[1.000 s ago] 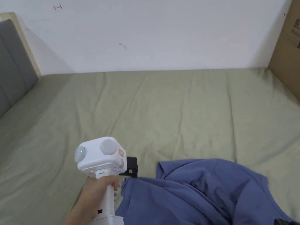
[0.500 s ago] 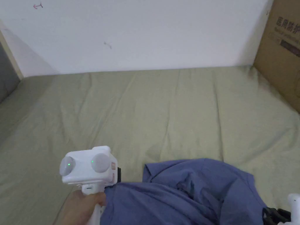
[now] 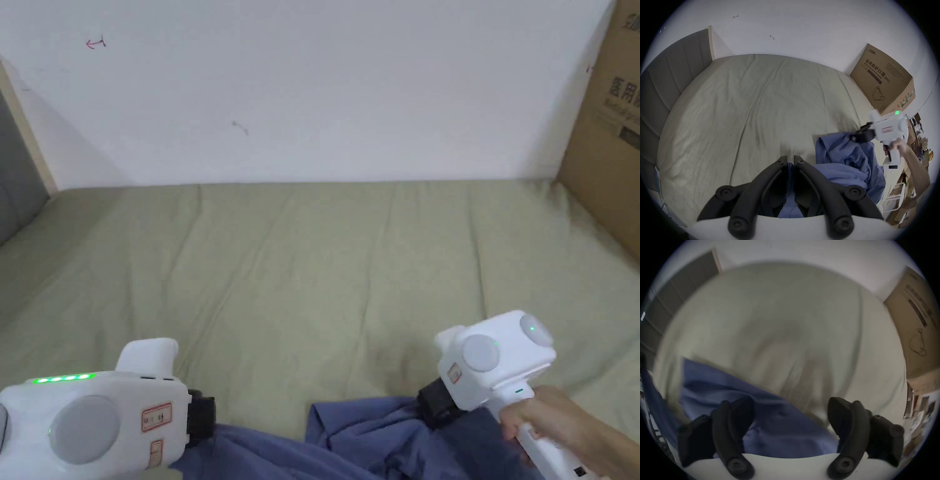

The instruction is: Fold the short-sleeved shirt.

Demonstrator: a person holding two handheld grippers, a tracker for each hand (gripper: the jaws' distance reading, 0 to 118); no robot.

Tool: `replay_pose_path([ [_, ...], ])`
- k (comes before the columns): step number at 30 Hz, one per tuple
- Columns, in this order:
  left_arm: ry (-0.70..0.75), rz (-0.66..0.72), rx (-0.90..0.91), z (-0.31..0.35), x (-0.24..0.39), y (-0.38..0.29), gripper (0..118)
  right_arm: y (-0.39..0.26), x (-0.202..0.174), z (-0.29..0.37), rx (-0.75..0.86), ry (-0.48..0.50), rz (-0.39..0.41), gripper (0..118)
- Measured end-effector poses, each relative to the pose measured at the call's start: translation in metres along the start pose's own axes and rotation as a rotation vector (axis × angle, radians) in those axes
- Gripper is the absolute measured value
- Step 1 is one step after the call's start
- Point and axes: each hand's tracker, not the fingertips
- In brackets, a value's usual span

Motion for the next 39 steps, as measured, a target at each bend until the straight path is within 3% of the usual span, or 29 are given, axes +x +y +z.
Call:
replay_pose_path([
  [1, 0.002, -0.005, -0.004, -0.001, -0.001, -0.001, 6, -0.005, 0.001, -0.006, -0.01, 0.033, -0.017, 93],
  [2, 0.01, -0.007, -0.005, -0.002, 0.0, -0.001, 6, -0.002, 0.004, 0.006, 0.087, 0.045, -0.107, 93],
  [3, 0.014, -0.021, -0.004, -0.002, -0.002, -0.003, 6, 0.0, 0.006, 0.015, 0.071, 0.061, -0.131, 89],
  [5, 0.01, -0.021, -0.011, 0.0, -0.005, -0.003, 6, -0.005, 0.006, 0.024, 0.088, 0.069, -0.088, 62],
  [6, 0.006, -0.016, -0.011, 0.001, -0.005, -0.002, 6, -0.006, 0.004, 0.029, 0.093, 0.056, -0.07, 39],
  [7, 0.01, -0.012, -0.007, 0.003, -0.006, -0.002, 6, -0.007, 0.002, 0.031, 0.096, 0.032, -0.066, 6],
  [8, 0.022, -0.003, -0.005, 0.007, -0.006, -0.002, 6, -0.015, -0.003, 0.038, 0.102, -0.039, -0.057, 5],
  [13, 0.025, -0.014, 0.013, 0.034, -0.006, 0.002, 6, -0.039, 0.023, 0.09, 0.187, 0.1, -0.24, 5],
  [22, 0.109, -0.041, 0.15, 0.123, -0.012, 0.031, 6, -0.115, 0.122, 0.286, 0.497, 0.03, -0.463, 5],
  [25, 0.037, -0.03, 0.208, 0.161, -0.011, 0.044, 6, -0.149, 0.144, 0.341, 0.602, -0.003, -0.515, 5],
  [28, 0.025, -0.051, 0.253, 0.193, -0.002, 0.055, 6, -0.175, 0.154, 0.379, 0.674, 0.048, -0.591, 5],
  [35, 0.07, -0.109, 0.366, 0.253, 0.019, 0.088, 6, -0.186, 0.129, 0.441, 0.768, 0.004, -0.541, 5],
  [39, 0.131, -0.126, 0.401, 0.265, 0.018, 0.127, 6, -0.153, 0.133, 0.459, 0.813, 0.031, -0.584, 5],
])
